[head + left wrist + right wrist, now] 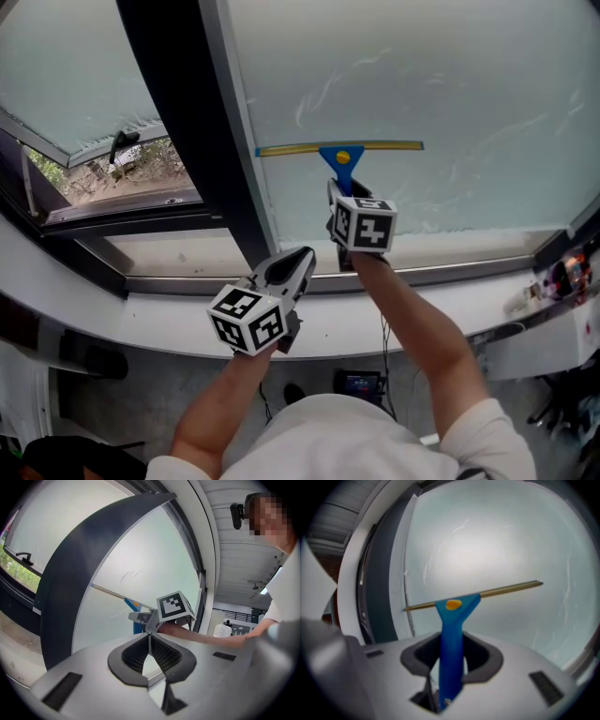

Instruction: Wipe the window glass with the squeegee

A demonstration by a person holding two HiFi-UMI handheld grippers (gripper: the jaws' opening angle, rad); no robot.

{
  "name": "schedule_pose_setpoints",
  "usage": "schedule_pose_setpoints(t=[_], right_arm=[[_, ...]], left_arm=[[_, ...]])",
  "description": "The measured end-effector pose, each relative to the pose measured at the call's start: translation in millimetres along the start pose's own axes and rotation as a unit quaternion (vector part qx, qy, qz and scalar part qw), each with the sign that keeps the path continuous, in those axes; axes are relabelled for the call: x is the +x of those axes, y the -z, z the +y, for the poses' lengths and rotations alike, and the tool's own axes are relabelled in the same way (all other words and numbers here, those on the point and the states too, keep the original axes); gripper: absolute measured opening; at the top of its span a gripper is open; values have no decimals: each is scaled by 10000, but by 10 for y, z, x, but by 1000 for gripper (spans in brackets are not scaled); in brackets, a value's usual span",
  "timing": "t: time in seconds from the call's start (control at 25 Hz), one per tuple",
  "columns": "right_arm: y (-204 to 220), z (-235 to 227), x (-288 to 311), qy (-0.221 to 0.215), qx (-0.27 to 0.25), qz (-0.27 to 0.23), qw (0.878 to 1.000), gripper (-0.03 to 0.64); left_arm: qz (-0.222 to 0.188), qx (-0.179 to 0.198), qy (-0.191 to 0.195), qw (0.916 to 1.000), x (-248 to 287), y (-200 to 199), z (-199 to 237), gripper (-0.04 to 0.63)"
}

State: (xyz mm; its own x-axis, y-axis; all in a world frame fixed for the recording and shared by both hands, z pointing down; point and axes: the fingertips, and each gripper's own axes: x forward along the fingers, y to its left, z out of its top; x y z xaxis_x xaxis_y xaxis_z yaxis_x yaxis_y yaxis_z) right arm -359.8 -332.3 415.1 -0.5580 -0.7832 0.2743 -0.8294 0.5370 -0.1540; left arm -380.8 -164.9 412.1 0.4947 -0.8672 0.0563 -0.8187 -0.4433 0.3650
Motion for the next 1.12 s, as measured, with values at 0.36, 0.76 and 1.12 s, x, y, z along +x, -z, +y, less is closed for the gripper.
schedule_pose_setpoints(t=[0.36, 0.76, 1.12], right_arm=[[191, -37, 46, 23, 1, 162, 9999, 149], [509, -105, 123, 101, 12, 418, 9991, 147], [738, -129, 169, 101, 11, 622, 9980, 147]], left_arm=[[77, -84, -37, 9999, 4, 106, 60, 40], [168, -134, -107, 9997, 2, 226, 167, 40], [240, -229, -116, 9994, 18, 332, 216, 40]])
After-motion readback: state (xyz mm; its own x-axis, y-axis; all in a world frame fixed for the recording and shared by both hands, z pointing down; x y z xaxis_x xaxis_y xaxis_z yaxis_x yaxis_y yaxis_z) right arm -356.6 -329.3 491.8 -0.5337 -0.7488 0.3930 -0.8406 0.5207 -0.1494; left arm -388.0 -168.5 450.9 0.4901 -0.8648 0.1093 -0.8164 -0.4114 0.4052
